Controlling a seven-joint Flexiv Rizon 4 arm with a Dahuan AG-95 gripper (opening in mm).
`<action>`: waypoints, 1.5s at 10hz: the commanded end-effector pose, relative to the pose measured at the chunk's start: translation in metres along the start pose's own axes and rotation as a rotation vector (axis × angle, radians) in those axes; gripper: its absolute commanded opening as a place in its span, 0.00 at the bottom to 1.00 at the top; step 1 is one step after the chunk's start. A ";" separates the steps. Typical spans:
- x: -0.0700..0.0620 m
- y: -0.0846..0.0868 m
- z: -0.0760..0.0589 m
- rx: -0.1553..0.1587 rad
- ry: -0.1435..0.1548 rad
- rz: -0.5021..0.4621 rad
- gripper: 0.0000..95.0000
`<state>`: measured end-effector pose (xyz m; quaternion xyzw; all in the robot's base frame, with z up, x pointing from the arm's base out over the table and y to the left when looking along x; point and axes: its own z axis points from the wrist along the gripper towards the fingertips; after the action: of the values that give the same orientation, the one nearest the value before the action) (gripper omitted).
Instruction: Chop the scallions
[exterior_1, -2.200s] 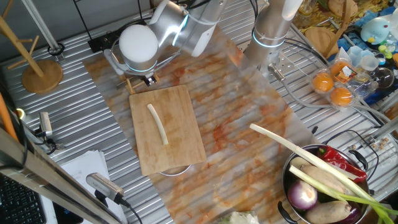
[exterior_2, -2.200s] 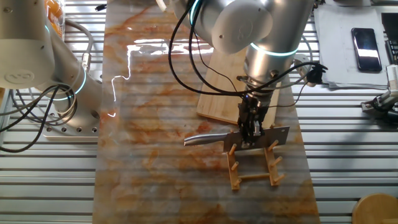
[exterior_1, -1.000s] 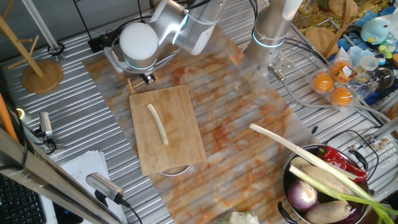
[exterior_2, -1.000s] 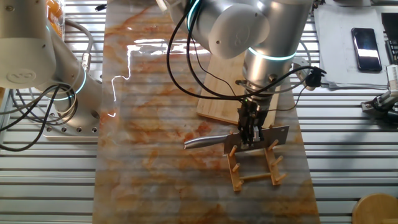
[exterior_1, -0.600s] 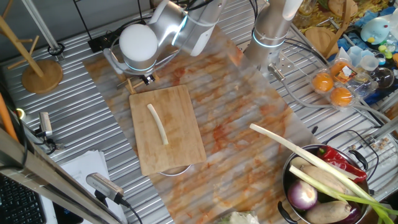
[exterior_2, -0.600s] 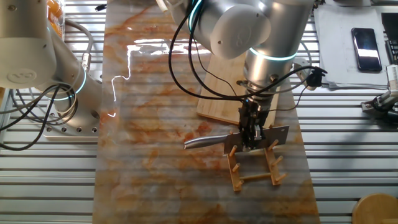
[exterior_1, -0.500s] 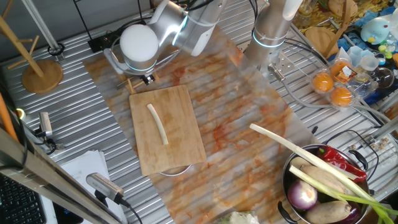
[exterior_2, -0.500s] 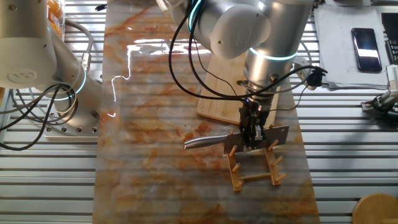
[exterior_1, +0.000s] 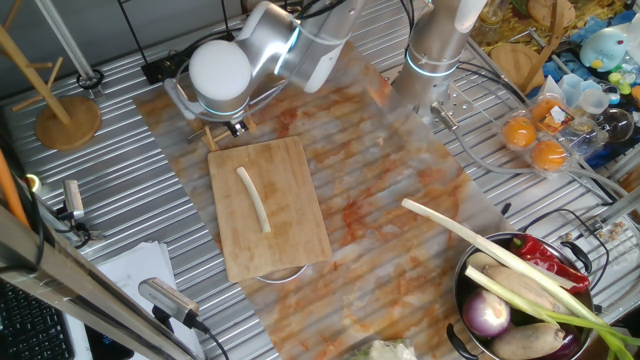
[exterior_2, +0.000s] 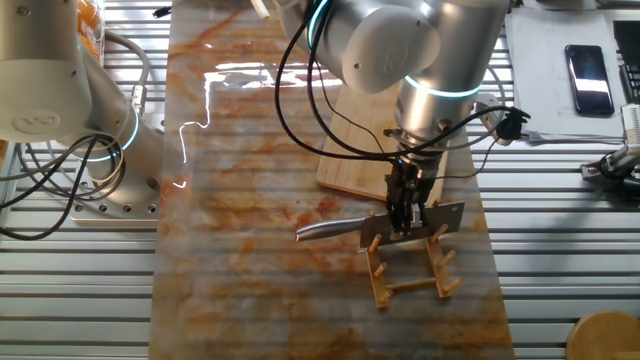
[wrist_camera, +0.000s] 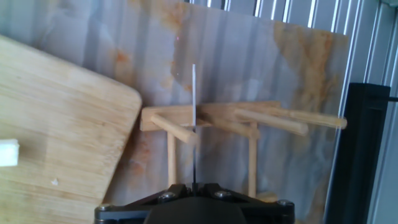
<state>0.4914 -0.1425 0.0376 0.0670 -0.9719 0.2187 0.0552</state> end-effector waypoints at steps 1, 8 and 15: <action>-0.001 0.001 -0.001 -0.006 -0.003 -0.010 0.00; 0.023 -0.026 -0.054 -0.062 -0.064 -0.038 0.00; 0.031 -0.027 -0.143 -0.182 -0.104 -0.024 0.00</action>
<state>0.4758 -0.1068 0.1835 0.0849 -0.9885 0.1244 0.0143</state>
